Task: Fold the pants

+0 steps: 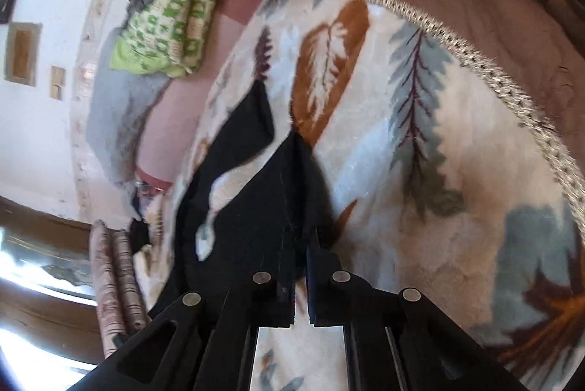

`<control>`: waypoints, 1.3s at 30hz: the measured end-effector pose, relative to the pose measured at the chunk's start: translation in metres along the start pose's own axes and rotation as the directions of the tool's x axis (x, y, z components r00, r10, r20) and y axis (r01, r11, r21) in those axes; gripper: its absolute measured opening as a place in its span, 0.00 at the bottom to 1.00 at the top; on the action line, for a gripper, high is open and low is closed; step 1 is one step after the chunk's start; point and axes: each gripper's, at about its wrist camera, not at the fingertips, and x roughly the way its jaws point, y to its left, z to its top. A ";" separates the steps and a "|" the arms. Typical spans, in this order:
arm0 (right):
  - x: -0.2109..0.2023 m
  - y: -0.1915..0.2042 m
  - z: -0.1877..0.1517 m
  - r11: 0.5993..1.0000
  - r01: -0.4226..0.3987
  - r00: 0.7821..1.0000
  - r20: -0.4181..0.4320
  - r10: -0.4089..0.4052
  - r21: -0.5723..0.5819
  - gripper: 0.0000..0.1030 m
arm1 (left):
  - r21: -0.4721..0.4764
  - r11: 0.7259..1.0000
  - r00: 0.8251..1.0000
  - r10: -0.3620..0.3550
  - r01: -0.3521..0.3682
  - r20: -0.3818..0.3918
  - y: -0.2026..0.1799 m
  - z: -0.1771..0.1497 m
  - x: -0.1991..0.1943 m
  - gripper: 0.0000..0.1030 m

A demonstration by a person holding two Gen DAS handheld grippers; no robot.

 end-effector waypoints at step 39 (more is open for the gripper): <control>0.169 0.070 0.075 0.991 -0.132 0.990 0.054 0.130 0.027 0.49 | -0.188 0.982 0.920 0.052 0.024 0.388 0.045 -0.056 -0.076 0.69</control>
